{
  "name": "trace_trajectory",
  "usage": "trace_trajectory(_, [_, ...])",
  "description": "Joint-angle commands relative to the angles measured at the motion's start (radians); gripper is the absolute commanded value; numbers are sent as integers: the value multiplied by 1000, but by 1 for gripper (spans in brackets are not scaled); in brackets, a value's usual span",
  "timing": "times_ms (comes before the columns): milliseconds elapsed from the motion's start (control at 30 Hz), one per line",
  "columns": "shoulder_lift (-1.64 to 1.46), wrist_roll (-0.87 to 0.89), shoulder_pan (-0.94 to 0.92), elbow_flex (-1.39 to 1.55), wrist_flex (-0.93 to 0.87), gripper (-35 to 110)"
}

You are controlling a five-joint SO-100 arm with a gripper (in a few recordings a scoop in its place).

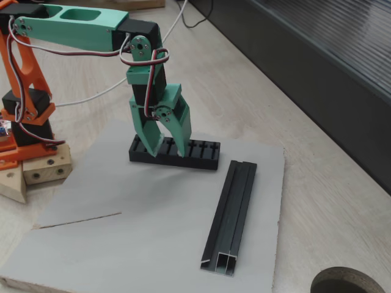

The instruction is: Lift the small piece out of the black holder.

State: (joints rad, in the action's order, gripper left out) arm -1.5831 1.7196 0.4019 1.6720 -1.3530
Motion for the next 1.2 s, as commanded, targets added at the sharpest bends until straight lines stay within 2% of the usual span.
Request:
trace_trajectory(0, [-8,23,78,-3,-12,39])
trace_trajectory(267, [-6,21,86,-2,120,39])
trace_trajectory(700, [49,23,81,-2,120,39])
trace_trajectory(867, [49,15,-8,-2,121,39])
trace_trajectory(1167, [51,23,-2,-2,132,39])
